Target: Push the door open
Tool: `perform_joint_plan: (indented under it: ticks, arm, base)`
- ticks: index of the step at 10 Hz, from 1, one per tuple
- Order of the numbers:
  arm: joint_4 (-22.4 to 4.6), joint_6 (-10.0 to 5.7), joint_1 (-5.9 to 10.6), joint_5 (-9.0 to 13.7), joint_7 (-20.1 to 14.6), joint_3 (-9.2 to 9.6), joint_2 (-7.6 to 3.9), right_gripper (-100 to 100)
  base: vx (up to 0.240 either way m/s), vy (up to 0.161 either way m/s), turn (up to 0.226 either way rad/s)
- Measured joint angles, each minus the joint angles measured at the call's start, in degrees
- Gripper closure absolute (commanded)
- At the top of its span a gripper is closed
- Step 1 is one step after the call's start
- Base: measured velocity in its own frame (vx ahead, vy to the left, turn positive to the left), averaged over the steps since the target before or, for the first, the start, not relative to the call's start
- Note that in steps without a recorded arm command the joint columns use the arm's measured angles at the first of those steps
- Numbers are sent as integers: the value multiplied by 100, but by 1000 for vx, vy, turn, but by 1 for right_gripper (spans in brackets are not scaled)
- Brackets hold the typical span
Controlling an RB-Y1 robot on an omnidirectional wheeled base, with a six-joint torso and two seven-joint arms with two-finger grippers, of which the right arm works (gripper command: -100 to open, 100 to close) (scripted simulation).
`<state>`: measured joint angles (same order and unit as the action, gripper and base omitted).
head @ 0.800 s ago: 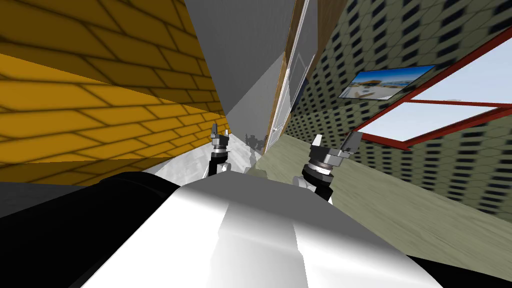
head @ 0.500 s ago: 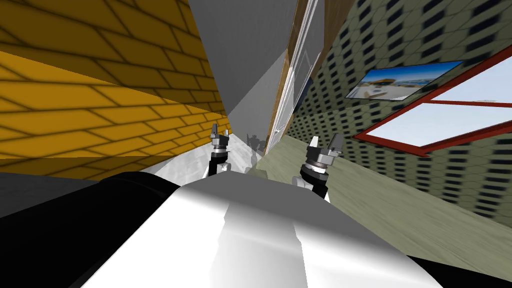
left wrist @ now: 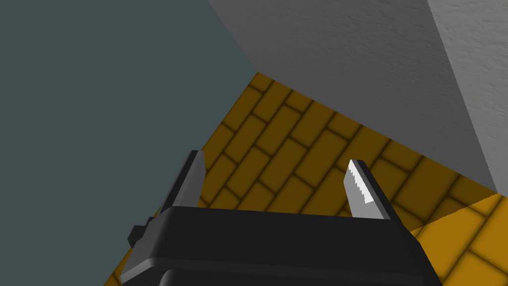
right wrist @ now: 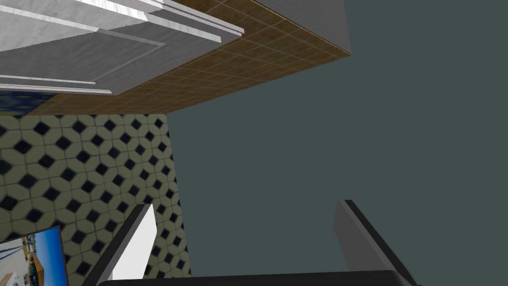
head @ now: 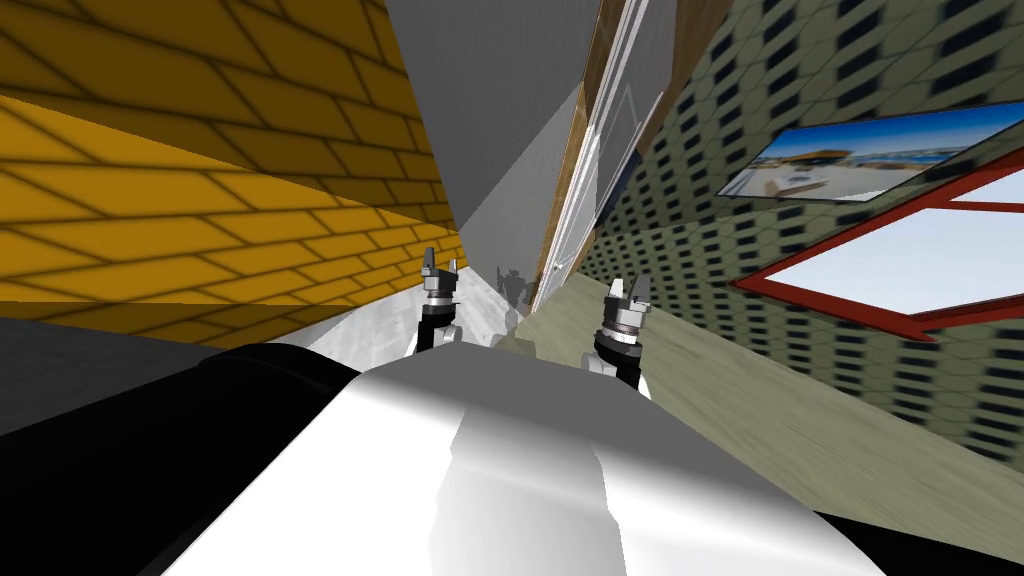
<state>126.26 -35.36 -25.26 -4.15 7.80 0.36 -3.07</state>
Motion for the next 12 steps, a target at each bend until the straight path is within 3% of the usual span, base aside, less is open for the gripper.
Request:
perform_joint_plan:
  ticks: [6,12]
  arm:
    - [-764,-147,151,-287,614,-83,-151,-100]
    - [-1417,-271,260,-573,1202,-96,-204,-100]
  base:
    - [113,-107,128]
    - [89,-95,103]
